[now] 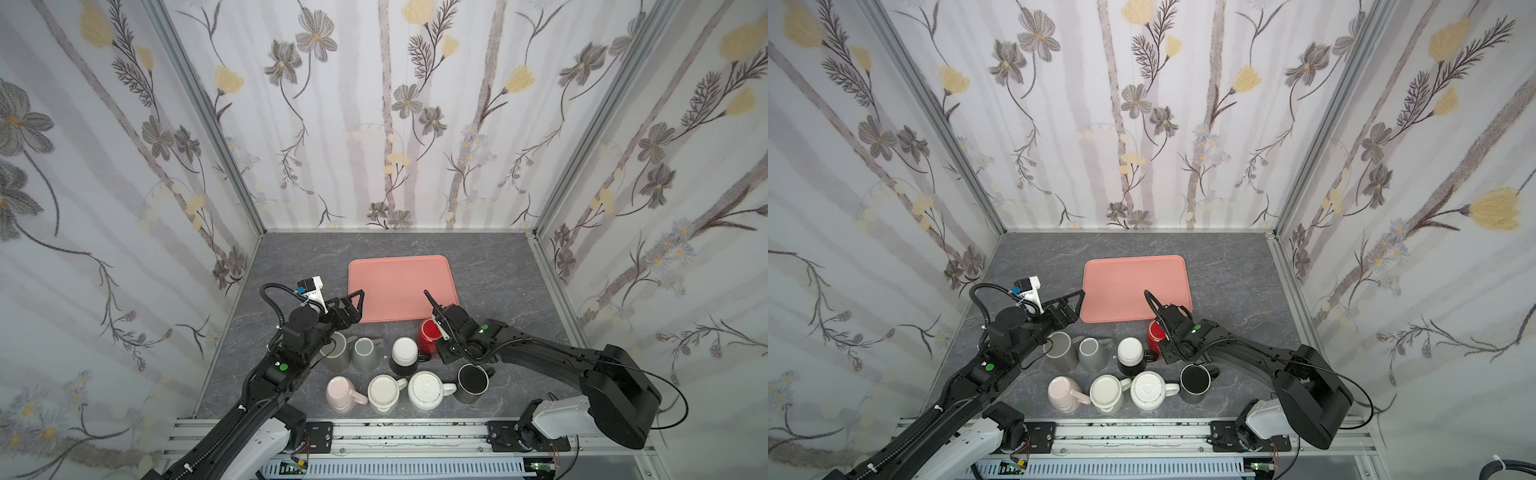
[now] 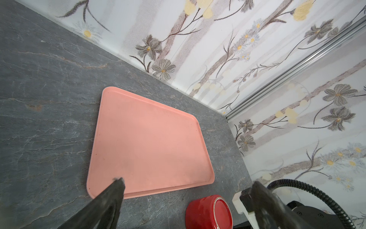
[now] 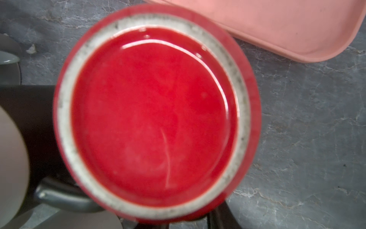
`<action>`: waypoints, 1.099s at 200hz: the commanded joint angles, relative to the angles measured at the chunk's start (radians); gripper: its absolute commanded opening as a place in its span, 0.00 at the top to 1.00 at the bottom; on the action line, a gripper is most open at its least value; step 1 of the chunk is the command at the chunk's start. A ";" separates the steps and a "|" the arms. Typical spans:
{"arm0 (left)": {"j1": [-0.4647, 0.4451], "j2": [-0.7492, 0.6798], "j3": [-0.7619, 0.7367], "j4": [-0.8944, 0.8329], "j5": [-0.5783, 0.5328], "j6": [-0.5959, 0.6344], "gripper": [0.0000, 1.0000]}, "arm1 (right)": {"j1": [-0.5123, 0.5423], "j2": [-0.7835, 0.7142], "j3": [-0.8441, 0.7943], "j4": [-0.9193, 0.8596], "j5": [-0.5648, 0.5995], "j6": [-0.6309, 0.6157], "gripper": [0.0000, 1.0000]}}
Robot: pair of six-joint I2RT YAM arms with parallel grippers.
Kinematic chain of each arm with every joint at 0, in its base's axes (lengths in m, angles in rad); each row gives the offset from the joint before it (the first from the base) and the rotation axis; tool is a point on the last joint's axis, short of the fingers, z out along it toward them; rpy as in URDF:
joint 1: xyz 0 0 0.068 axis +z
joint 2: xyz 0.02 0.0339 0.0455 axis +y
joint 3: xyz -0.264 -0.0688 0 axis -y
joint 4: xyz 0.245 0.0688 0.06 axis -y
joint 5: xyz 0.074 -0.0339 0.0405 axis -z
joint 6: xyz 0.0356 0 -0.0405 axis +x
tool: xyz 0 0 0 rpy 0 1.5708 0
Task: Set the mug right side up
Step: 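Lift the red mug with the right gripper and tilt it toward the left gripper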
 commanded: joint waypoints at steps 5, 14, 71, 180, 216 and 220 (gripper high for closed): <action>0.001 -0.002 0.009 0.013 0.008 0.000 0.00 | 0.005 0.004 -0.003 0.021 0.056 0.016 0.78; 0.001 -0.004 0.010 0.013 0.011 0.001 0.00 | 0.005 0.002 -0.005 0.020 0.060 0.018 0.81; 0.001 -0.007 0.003 0.038 0.015 -0.018 0.00 | 0.040 -0.056 -0.005 -0.016 0.110 0.032 1.00; 0.009 0.051 -0.005 0.269 0.268 -0.065 0.07 | 0.040 -0.197 0.192 0.497 -0.016 0.013 1.00; 0.030 0.056 -0.043 0.423 0.372 -0.122 0.21 | 0.029 -0.121 0.222 0.821 -0.176 0.089 1.00; 0.033 0.052 -0.050 0.442 0.383 -0.128 0.23 | 0.029 -0.111 0.225 0.852 -0.196 0.099 1.00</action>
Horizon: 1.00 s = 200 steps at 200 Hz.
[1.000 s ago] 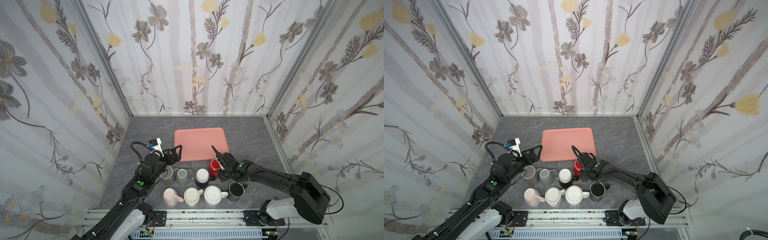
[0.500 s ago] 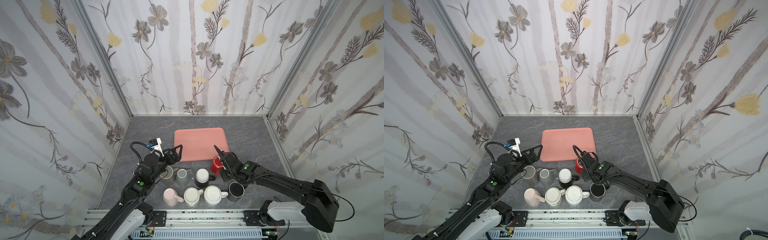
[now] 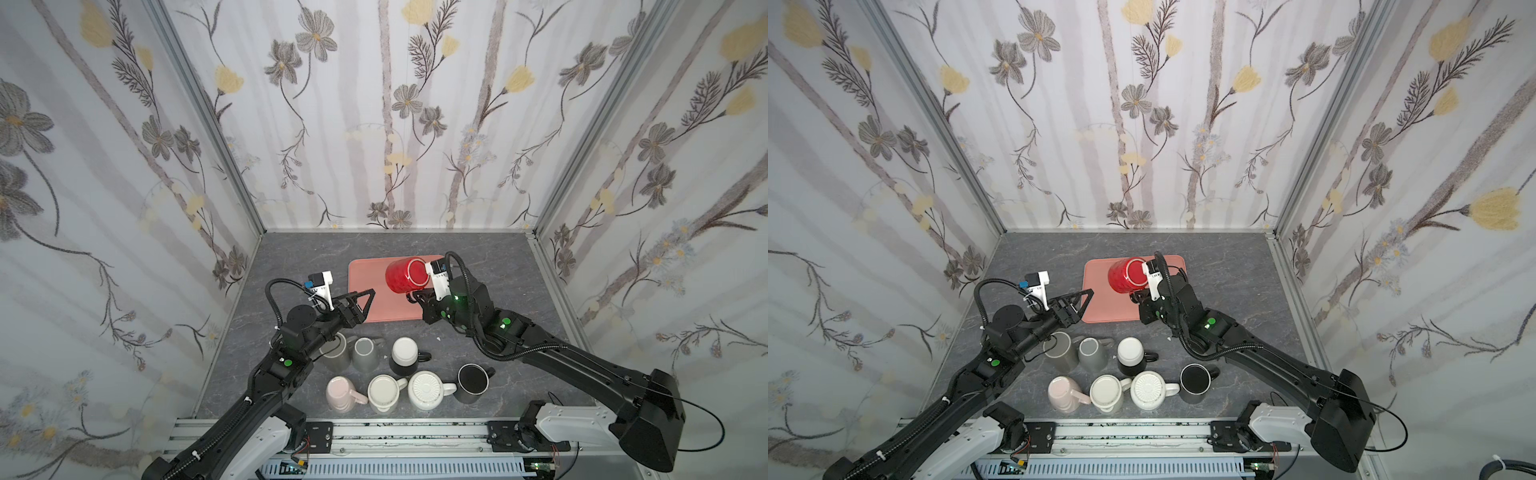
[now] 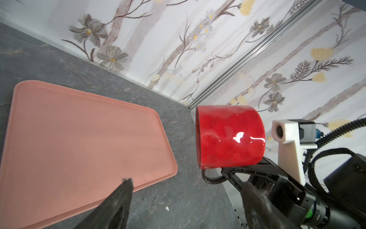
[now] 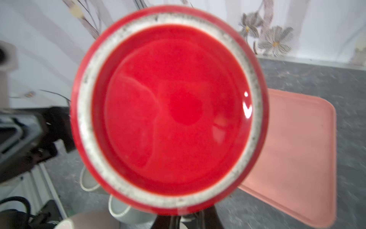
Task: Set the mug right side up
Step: 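Lift the red mug with the right gripper and tilt it toward the left gripper, then close the left gripper on the red mug's handle while the right gripper releases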
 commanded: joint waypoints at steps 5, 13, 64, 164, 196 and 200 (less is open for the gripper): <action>0.015 -0.012 -0.031 0.206 0.115 -0.064 0.26 | -0.009 0.044 0.026 0.418 -0.163 0.083 1.00; 0.020 -0.019 -0.043 0.235 0.126 -0.074 0.30 | -0.014 0.062 0.027 0.475 -0.202 0.109 1.00; 0.034 -0.018 -0.085 0.416 0.183 -0.123 0.47 | -0.016 0.163 0.012 0.776 -0.418 0.293 1.00; 0.049 0.003 -0.087 0.560 0.209 -0.167 0.74 | 0.011 0.209 -0.046 0.946 -0.515 0.435 1.00; 0.049 -0.011 -0.085 0.540 0.197 -0.159 0.74 | 0.021 0.236 -0.033 0.950 -0.520 0.446 1.00; 0.049 -0.013 -0.081 0.532 0.196 -0.156 0.75 | 0.022 0.238 -0.034 0.953 -0.519 0.448 1.00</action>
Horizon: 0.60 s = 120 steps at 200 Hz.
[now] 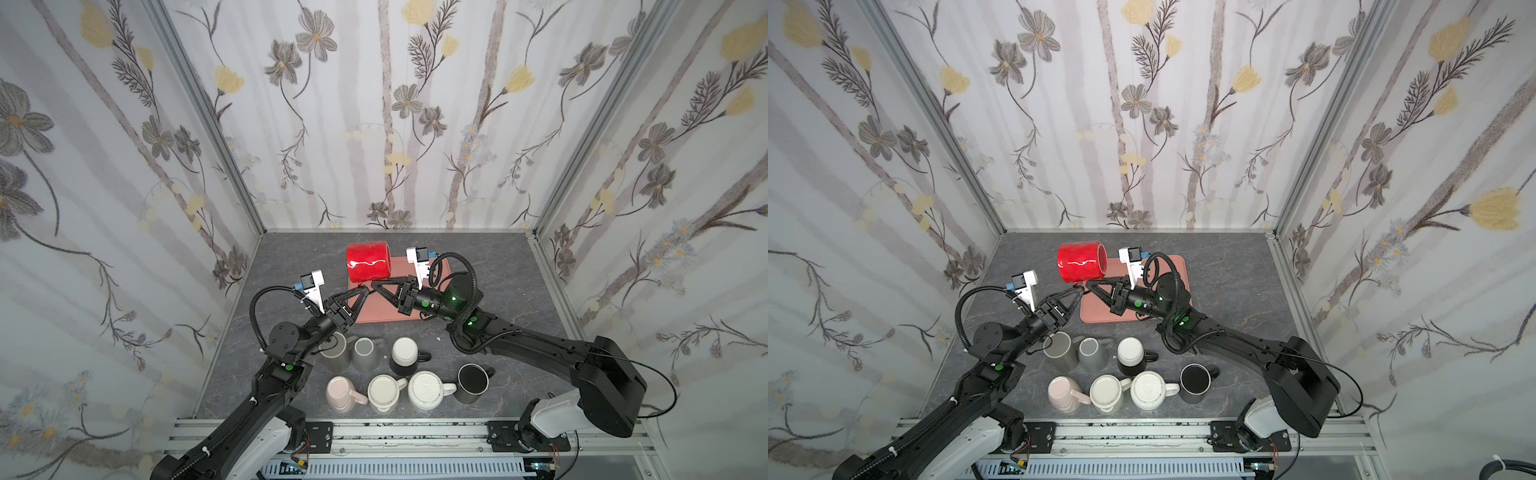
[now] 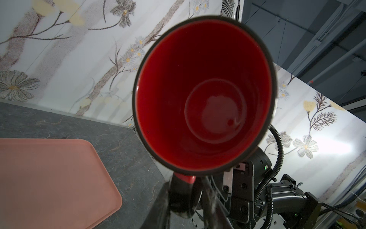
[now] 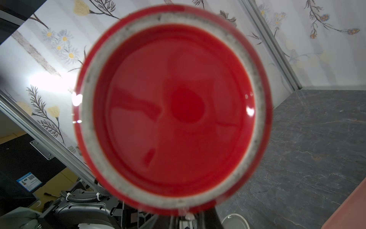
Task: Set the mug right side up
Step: 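Close the left gripper on the red mug's handle while the right gripper releases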
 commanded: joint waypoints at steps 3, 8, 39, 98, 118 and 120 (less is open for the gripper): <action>0.000 -0.015 0.018 0.036 0.007 0.005 0.77 | 0.007 0.012 0.014 0.119 -0.010 0.022 1.00; 0.001 -0.019 0.022 0.024 0.003 0.010 0.79 | 0.008 0.014 0.012 0.124 -0.010 0.025 1.00; 0.001 -0.037 0.030 -0.026 -0.028 0.034 0.90 | 0.015 0.025 0.006 0.133 -0.020 0.046 1.00; -0.003 -0.035 0.114 -0.196 -0.093 0.112 1.00 | 0.014 -0.024 -0.039 0.048 0.039 0.008 0.63; -0.005 -0.020 0.167 -0.306 -0.132 0.166 1.00 | 0.006 -0.075 -0.085 -0.006 0.085 -0.030 0.52; -0.006 -0.017 0.171 -0.315 -0.134 0.169 1.00 | 0.004 -0.083 -0.092 -0.009 0.090 -0.031 0.51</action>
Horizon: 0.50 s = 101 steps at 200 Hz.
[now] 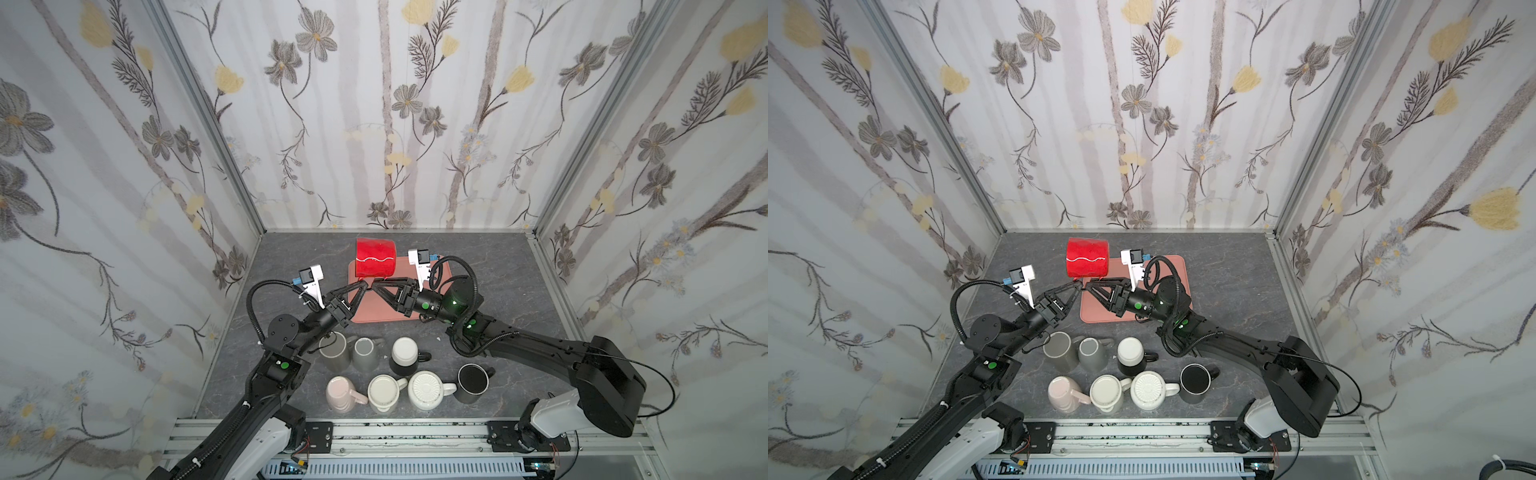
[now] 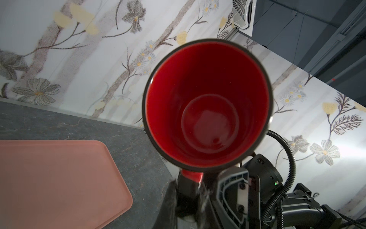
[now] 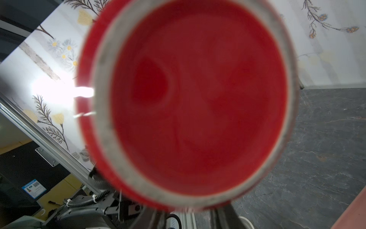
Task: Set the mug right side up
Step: 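Close the left gripper on the red mug's handle while the right gripper releases, then set the red mug upright on the tray with left gripper while right arm withdraws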
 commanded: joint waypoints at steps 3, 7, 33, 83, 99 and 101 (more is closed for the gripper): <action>-0.001 0.020 0.062 -0.097 -0.075 0.092 1.00 | -0.011 -0.063 -0.048 -0.045 0.065 -0.042 0.50; -0.002 0.026 0.073 -0.115 -0.083 0.102 1.00 | -0.015 -0.076 -0.062 -0.050 0.074 -0.046 0.49; -0.008 0.088 0.121 -0.209 -0.132 0.168 1.00 | -0.044 -0.174 -0.162 -0.099 0.127 -0.059 0.47; -0.039 0.324 0.233 -0.363 -0.361 0.357 1.00 | -0.165 -0.347 -0.295 -0.190 0.168 -0.065 0.46; -0.039 0.424 0.264 -0.356 -0.422 0.392 1.00 | -0.191 -0.388 -0.326 -0.210 0.173 -0.062 0.47; -0.040 0.436 0.269 -0.355 -0.427 0.396 1.00 | -0.193 -0.393 -0.328 -0.212 0.173 -0.063 0.47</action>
